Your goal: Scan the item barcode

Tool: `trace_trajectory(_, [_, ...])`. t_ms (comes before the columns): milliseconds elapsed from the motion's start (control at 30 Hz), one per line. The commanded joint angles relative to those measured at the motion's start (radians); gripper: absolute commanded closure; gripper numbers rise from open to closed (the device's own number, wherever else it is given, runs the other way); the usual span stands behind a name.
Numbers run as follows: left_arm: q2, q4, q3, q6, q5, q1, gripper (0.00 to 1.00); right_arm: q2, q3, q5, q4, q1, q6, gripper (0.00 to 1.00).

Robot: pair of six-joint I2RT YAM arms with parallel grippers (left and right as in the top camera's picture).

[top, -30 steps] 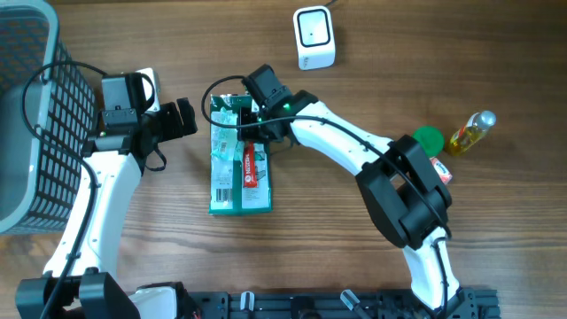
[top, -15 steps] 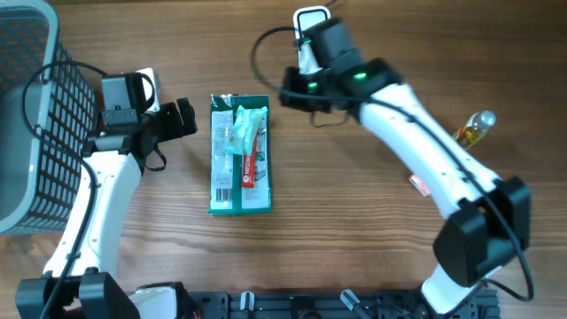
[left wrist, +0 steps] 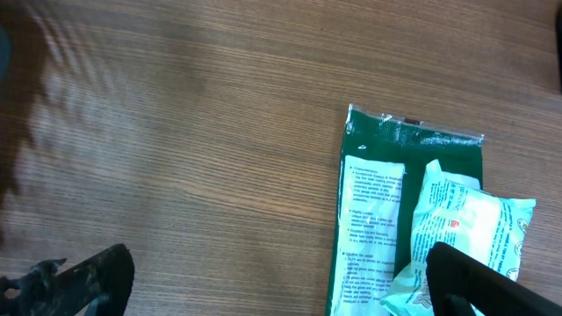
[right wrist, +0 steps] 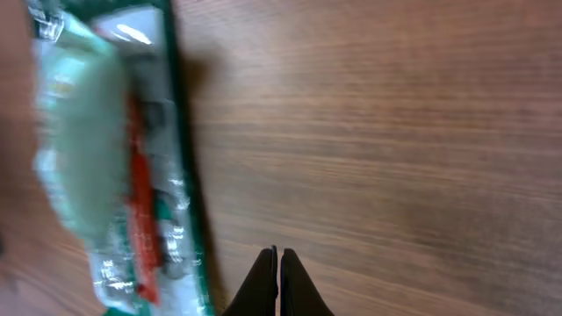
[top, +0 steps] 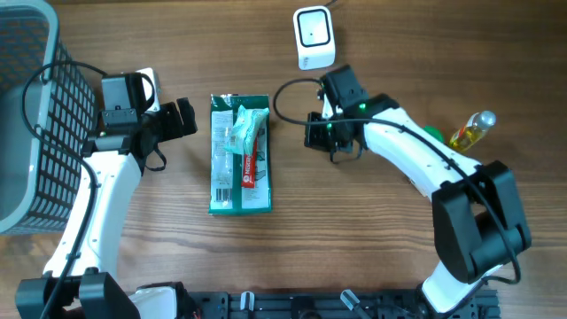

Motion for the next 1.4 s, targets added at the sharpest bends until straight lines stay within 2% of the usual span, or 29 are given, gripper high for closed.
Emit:
trace_trajectory(0, [-0.014, 0.003, 0.014, 0.023, 0.005, -0.003, 0.0, 0.018, -0.076, -0.001, 0.069, 0.018, 0.06, 0.96])
trace_trajectory(67, [-0.014, 0.002, 0.014, 0.023, 0.005, -0.003, 0.0, 0.018, -0.109, 0.0, 0.122, 0.031, 0.081, 0.94])
trace_trajectory(100, [-0.014, 0.002, 0.014, 0.023, 0.005, -0.003, 0.0, 0.018, -0.115, 0.002, 0.131, 0.036, 0.082, 0.88])
trace_trajectory(133, [-0.014, 0.002, 0.014, 0.023, 0.005, -0.003, 0.0, 0.018, -0.115, 0.003, 0.131, 0.037, 0.082, 0.77])
trace_trajectory(200, [-0.014, 0.002, 0.014, 0.023, 0.005, -0.003, 0.0, 0.011, -0.109, -0.006, 0.124, 0.035, 0.085, 0.74])
trace_trajectory(300, [-0.014, 0.002, 0.014, 0.023, 0.005, -0.003, 0.0, -0.005, -0.06, -0.093, 0.133, 0.034, 0.082, 0.6])
trace_trajectory(333, [-0.014, 0.002, 0.014, 0.023, 0.005, -0.003, 0.0, -0.014, -0.035, -0.119, 0.163, 0.037, 0.083, 0.46])
trace_trajectory(400, [-0.014, 0.002, 0.014, 0.023, 0.005, -0.003, 0.0, -0.018, -0.018, -0.135, 0.255, 0.049, 0.123, 0.33])
trace_trajectory(500, [-0.014, 0.002, 0.014, 0.023, 0.005, -0.003, 0.0, 0.001, -0.019, -0.066, 0.373, 0.085, 0.174, 0.3])
trace_trajectory(567, [-0.014, 0.002, 0.014, 0.023, 0.005, -0.003, 0.0, 0.032, -0.019, 0.053, 0.443, 0.137, 0.219, 0.22])
trace_trajectory(667, [-0.014, 0.002, 0.014, 0.023, 0.005, -0.003, 0.0, 0.09, -0.019, 0.14, 0.549, 0.206, 0.22, 0.21])
trace_trajectory(733, [-0.014, 0.002, 0.014, 0.023, 0.005, -0.003, 0.0, 0.138, -0.019, 0.163, 0.617, 0.243, 0.22, 0.23])
trace_trajectory(867, [-0.014, 0.002, 0.014, 0.023, 0.005, -0.003, 0.0, 0.19, -0.02, 0.195, 0.631, 0.265, 0.269, 0.32])
trace_trajectory(900, [-0.014, 0.002, 0.014, 0.023, 0.005, -0.003, 0.0, 0.19, -0.021, 0.196, 0.631, 0.265, 0.268, 0.38])
trace_trajectory(933, [-0.014, 0.002, 0.014, 0.023, 0.005, -0.003, 0.0, 0.19, -0.021, 0.195, 0.633, 0.265, 0.268, 0.48])
trace_trajectory(967, [-0.014, 0.002, 0.014, 0.023, 0.005, -0.003, 0.0, 0.19, -0.021, 0.195, 0.643, 0.264, 0.268, 0.8])
trace_trajectory(1000, [-0.014, 0.002, 0.014, 0.023, 0.005, -0.003, 0.0, 0.19, -0.021, 0.195, 0.647, 0.264, 0.268, 0.96])
trace_trajectory(1100, [-0.014, 0.002, 0.014, 0.023, 0.005, -0.003, 0.0, 0.161, -0.021, 0.173, 0.66, 0.254, 0.257, 0.96])
trace_trajectory(1200, [-0.014, 0.002, 0.014, 0.023, 0.005, -0.003, 0.0, 0.061, -0.021, 0.11, 0.637, 0.227, 0.187, 0.96])
trace_trajectory(1367, [-0.014, 0.002, 0.014, 0.023, 0.005, -0.003, 0.0, -0.153, -0.021, 0.112, 0.442, 0.165, 0.159, 0.96])
